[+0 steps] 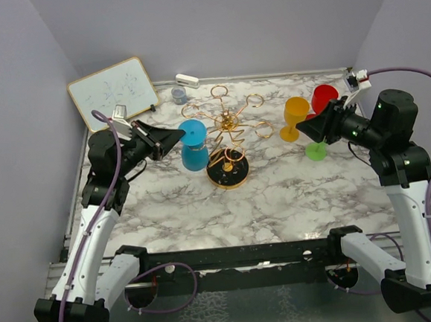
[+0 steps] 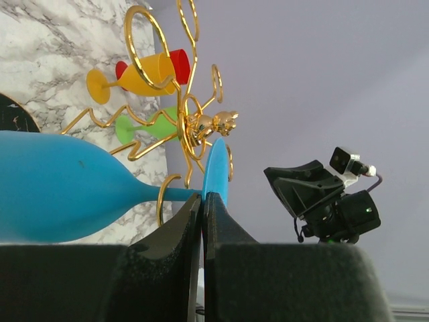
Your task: Take the wine glass off the wine glass rack
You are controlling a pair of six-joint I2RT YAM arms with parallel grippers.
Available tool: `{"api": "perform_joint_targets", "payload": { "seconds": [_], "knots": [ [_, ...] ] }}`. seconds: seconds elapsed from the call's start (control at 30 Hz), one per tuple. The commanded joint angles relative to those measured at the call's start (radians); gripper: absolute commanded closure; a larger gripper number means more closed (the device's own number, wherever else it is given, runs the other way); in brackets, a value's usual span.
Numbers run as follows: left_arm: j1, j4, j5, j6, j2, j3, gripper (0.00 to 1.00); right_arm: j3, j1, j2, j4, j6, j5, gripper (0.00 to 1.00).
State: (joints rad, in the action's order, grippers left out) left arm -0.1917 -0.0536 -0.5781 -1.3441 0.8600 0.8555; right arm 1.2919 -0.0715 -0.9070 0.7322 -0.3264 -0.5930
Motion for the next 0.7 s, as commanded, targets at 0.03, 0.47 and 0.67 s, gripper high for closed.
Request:
{"api": "perform_joint_targets", "payload": {
  "seconds": [0.03,0.47,0.67],
  "knots": [
    [0.003,0.023,-0.023,0.005,0.043,0.076,0.99,0.012,0.002,0.007,-0.034,-0.015,-0.002,0.66],
    [0.001,-0.108,-0.050,0.150,0.155,0.216,1.00,-0.010,0.002,0.004,-0.059,-0.033,-0.016,0.67],
    [-0.004,-0.196,-0.032,0.242,0.188,0.272,1.00,-0.027,0.003,0.006,-0.074,-0.042,-0.022,0.67]
  ]
}}
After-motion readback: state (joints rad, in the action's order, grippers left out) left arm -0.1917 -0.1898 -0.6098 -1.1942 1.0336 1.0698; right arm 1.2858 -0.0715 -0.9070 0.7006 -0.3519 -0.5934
